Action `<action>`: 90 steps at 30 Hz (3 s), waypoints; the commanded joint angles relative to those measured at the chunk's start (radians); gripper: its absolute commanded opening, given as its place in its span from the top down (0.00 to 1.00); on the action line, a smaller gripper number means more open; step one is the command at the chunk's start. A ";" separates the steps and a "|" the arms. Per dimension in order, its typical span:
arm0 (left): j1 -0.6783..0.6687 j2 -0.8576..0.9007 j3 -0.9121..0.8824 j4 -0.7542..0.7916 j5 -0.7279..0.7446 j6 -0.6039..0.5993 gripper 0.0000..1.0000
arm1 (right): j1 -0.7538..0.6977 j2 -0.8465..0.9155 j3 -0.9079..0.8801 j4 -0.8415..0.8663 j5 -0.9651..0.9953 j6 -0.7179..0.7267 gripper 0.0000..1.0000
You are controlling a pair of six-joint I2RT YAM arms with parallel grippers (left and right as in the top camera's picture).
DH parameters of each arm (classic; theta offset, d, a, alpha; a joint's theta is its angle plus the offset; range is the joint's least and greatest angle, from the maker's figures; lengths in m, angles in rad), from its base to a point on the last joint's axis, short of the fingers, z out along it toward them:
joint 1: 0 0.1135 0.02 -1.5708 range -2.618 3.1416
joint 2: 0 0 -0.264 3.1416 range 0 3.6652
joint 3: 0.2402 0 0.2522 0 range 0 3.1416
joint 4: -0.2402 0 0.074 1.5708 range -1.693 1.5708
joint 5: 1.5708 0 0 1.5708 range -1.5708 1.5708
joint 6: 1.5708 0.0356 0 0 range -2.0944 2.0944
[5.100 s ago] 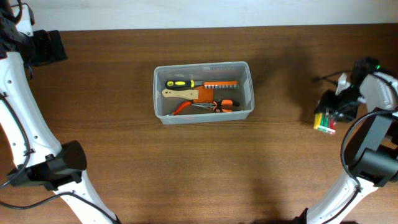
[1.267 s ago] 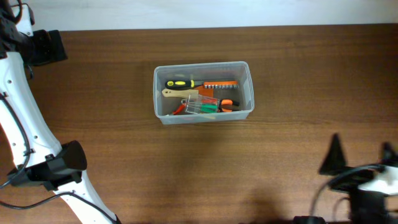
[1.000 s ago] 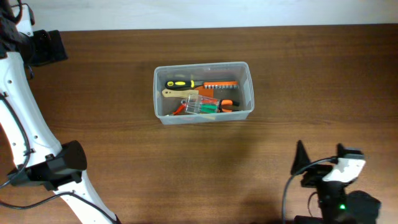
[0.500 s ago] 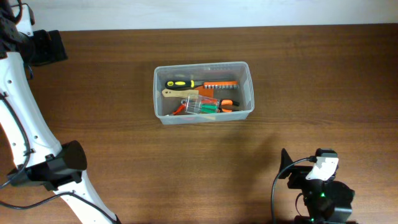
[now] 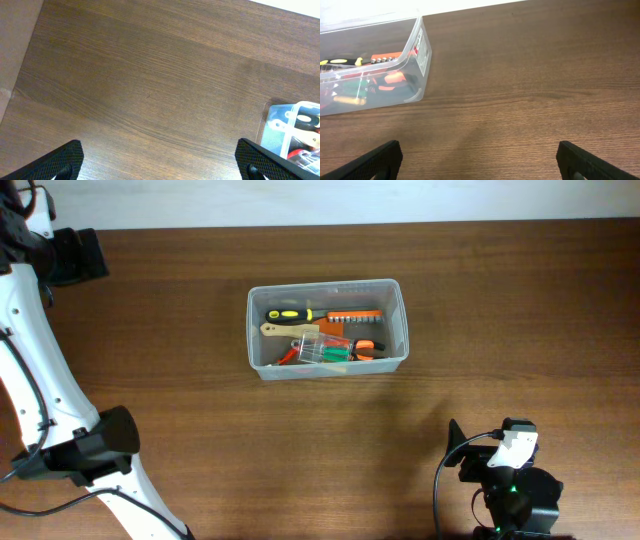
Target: Pack container
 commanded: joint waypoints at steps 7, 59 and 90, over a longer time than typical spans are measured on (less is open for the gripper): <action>0.003 -0.011 0.004 0.000 0.011 -0.010 0.01 | -0.008 -0.012 -0.009 0.004 -0.013 0.008 0.01; -0.230 -2.029 -2.546 1.173 0.086 -0.006 0.01 | -0.008 -0.012 -0.009 0.004 -0.013 0.008 0.01; -0.239 -2.061 -2.655 1.212 0.093 -0.006 0.01 | -0.008 -0.012 -0.009 0.004 -0.013 0.008 0.01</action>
